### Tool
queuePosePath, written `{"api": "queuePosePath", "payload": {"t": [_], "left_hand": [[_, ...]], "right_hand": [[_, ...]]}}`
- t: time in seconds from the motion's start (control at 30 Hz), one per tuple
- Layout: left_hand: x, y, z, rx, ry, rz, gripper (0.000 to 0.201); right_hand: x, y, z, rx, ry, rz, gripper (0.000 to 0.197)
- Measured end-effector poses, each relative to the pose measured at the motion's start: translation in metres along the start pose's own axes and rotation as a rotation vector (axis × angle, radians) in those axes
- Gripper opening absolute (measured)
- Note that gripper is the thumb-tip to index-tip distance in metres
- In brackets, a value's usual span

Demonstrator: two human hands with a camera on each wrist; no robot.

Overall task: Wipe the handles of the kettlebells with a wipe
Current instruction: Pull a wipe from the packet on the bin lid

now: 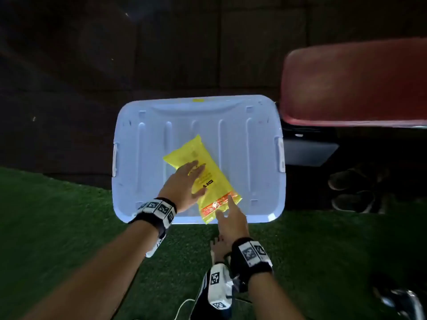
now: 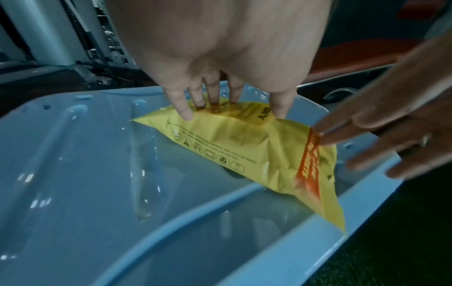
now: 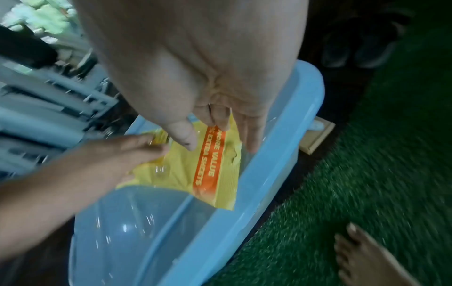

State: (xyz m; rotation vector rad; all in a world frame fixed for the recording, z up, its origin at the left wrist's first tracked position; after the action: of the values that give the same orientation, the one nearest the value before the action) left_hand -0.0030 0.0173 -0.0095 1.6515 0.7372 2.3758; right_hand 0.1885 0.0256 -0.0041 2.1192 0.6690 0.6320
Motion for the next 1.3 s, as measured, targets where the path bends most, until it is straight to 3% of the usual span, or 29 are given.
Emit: {"api": "queuePosePath", "payload": {"t": [0.13, 0.23, 0.33, 0.47, 0.57, 0.67, 0.77, 0.83, 0.93, 1.03, 1.17, 1.3], "left_hand": [[-0.021, -0.001, 0.007, -0.010, -0.109, 0.066, 0.084], [-0.027, -0.006, 0.018, 0.074, -0.162, 0.175, 0.058], [-0.022, -0.006, 0.029, 0.180, -0.133, 0.317, 0.036], [-0.014, -0.002, 0.025, 0.495, 0.261, 0.295, 0.028], [-0.028, 0.002, 0.002, 0.647, 0.804, 0.301, 0.046], [-0.043, 0.011, -0.007, 0.697, 1.186, 0.285, 0.059], [-0.049, 0.019, -0.007, 0.687, 1.207, 0.276, 0.027], [-0.050, 0.021, -0.006, 0.688, 1.222, 0.282, 0.021], [-0.050, 0.021, -0.005, 0.694, 1.251, 0.272, 0.032], [-0.048, 0.020, -0.004, 0.691, 1.248, 0.263, 0.037], [-0.044, 0.020, -0.004, 0.671, 1.251, 0.243, 0.005], [-0.046, 0.018, -0.005, 0.668, 1.260, 0.258, 0.041]], "right_hand": [[-0.026, -0.018, 0.012, 0.090, 0.340, 0.028, 0.076], [-0.021, -0.022, 0.017, 0.039, 0.505, 0.031, 0.090], [0.002, -0.034, 0.010, 0.098, 0.656, 0.047, 0.096], [0.033, -0.060, -0.005, 0.173, 0.775, 0.042, 0.098], [0.048, -0.079, -0.017, 0.215, 0.818, 0.020, 0.096], [0.050, -0.089, -0.030, 0.254, 0.738, 0.053, 0.083], [0.042, -0.080, -0.043, 0.533, 0.468, 0.332, 0.032], [0.027, -0.070, -0.050, 0.657, 0.428, 0.422, 0.010], [0.003, -0.063, -0.057, 0.658, 0.514, 0.448, 0.010], [-0.009, -0.069, -0.059, 0.546, 0.558, 0.398, 0.012], [-0.016, -0.073, -0.059, 0.547, 0.601, 0.428, 0.009], [-0.005, -0.069, -0.063, 0.526, 0.305, 0.336, 0.008]]}}
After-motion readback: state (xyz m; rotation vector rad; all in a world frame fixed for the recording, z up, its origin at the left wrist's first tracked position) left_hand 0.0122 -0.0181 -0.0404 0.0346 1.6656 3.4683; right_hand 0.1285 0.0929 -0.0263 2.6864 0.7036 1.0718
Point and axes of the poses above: each hand's wrist, its own y-axis away from the middle knuckle, its own x-axis out of the back of the hand, z = x × y, the point moved 2 cm from there along -y, towards the middle knuckle, and after that the axes turned 10 degrees about -y, right-handed, at the moved point
